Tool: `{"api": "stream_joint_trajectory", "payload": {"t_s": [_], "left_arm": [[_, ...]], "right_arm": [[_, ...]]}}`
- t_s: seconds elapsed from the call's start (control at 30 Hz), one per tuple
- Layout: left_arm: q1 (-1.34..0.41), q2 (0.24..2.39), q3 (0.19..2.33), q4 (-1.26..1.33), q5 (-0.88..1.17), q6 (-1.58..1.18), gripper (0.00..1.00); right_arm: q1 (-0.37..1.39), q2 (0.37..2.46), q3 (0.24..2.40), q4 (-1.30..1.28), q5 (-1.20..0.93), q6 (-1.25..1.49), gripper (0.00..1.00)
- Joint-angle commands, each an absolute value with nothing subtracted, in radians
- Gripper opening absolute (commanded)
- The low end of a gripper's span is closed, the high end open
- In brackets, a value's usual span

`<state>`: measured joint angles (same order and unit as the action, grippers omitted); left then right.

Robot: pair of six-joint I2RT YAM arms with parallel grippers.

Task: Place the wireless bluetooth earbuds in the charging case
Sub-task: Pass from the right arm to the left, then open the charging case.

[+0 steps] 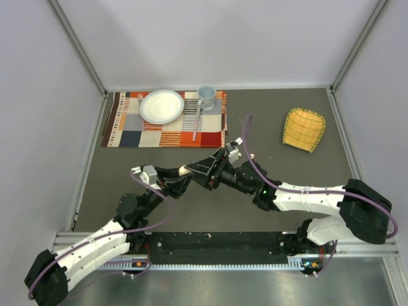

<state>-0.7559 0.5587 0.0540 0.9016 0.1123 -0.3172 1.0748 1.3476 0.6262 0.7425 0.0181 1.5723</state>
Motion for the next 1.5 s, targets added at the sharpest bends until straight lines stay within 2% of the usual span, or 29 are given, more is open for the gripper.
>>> {"api": "stream_joint_trajectory", "payload": {"t_s": [0.0, 0.13, 0.3, 0.47, 0.9, 1.2, 1.47], "left_arm": [[-0.749, 0.520, 0.071, 0.857, 0.149, -0.279, 0.00], [-0.749, 0.476, 0.052, 0.874, 0.179, -0.247, 0.00], [-0.749, 0.456, 0.005, 1.035, 0.288, -0.189, 0.00], [-0.749, 0.456, 0.005, 1.060, 0.377, -0.163, 0.00], [-0.749, 0.517, -0.025, 1.121, 0.384, -0.120, 0.00], [-0.749, 0.563, -0.009, 1.144, 0.429, -0.144, 0.00], [-0.749, 0.640, -0.009, 1.270, 0.479, -0.209, 0.00]], "right_arm": [[1.039, 1.241, 0.656, 0.668, -0.058, 1.338, 0.79], [1.006, 1.138, 0.733, 0.421, -0.011, 1.137, 0.92], [1.006, 1.060, 0.862, 0.151, -0.008, 0.783, 0.92], [1.006, 1.060, 0.966, -0.070, -0.060, 0.519, 0.91], [1.032, 1.039, 0.922, -0.006, -0.325, 0.417, 0.90], [1.042, 1.072, 0.922, 0.026, -0.241, 0.431, 0.90], [1.042, 1.120, 0.939, 0.015, -0.143, 0.446, 0.89]]}}
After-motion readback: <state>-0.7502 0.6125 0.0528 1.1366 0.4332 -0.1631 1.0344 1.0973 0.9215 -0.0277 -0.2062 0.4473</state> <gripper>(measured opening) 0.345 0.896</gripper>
